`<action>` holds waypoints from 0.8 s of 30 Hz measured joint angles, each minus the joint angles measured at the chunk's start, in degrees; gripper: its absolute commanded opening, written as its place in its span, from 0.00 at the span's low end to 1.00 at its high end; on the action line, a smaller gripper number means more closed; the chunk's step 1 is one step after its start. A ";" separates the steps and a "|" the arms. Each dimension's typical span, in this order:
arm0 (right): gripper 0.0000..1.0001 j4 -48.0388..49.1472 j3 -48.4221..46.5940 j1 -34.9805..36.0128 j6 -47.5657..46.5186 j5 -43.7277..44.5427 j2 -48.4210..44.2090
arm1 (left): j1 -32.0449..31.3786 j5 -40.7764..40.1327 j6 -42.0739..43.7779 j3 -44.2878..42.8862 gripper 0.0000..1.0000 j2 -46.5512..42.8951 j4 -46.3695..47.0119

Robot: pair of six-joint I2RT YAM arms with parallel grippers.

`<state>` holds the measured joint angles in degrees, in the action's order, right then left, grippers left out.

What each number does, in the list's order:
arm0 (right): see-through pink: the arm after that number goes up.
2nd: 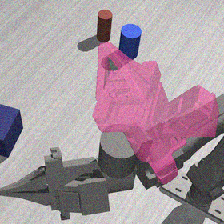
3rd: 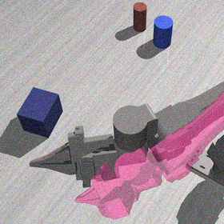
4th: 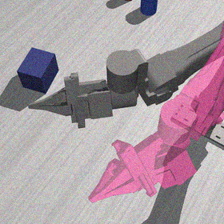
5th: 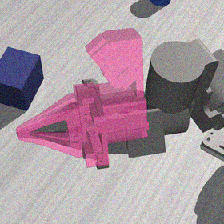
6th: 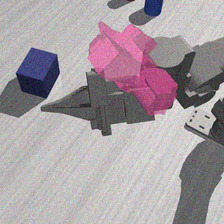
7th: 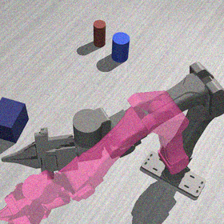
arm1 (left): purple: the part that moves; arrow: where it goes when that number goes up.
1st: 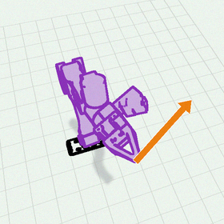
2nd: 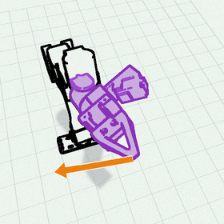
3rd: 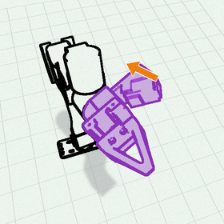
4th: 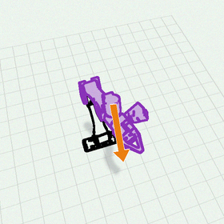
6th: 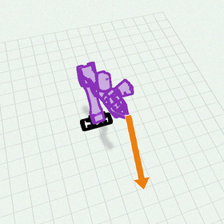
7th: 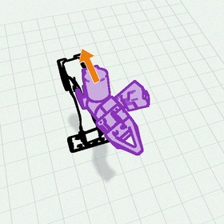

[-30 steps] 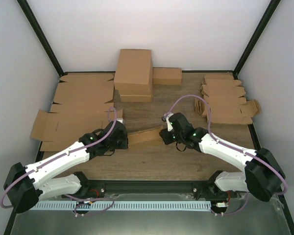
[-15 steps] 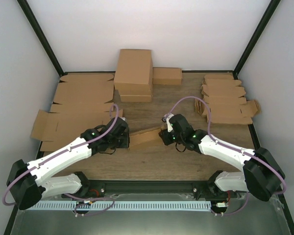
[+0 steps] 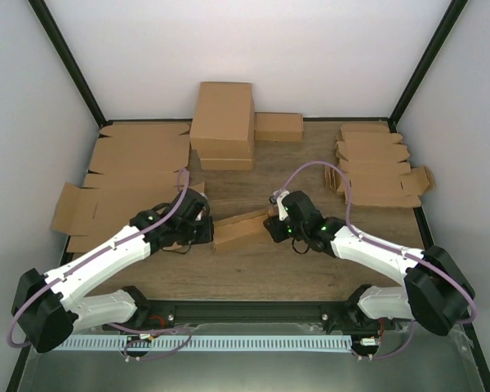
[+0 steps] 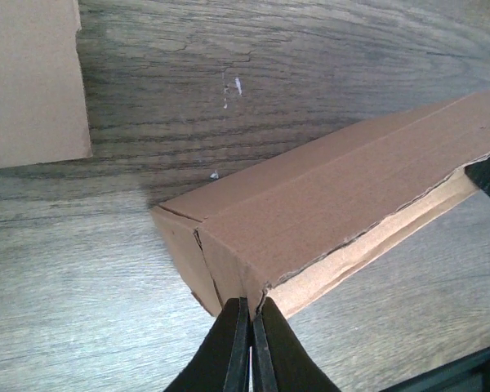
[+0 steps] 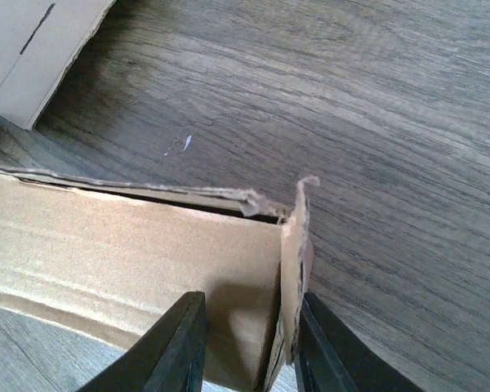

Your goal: Fold the paper box

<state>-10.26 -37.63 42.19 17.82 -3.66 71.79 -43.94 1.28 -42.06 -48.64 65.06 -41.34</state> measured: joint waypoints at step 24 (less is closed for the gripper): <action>0.32 1.11 0.35 0.00 0.00 -0.66 0.28 | 3.37 4.94 -1.49 3.87 0.04 -1.81 3.69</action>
<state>-9.15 -37.28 42.19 17.82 -4.32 72.07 -40.58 6.22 -43.55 -44.77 63.24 -37.65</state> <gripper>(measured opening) 0.322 0.039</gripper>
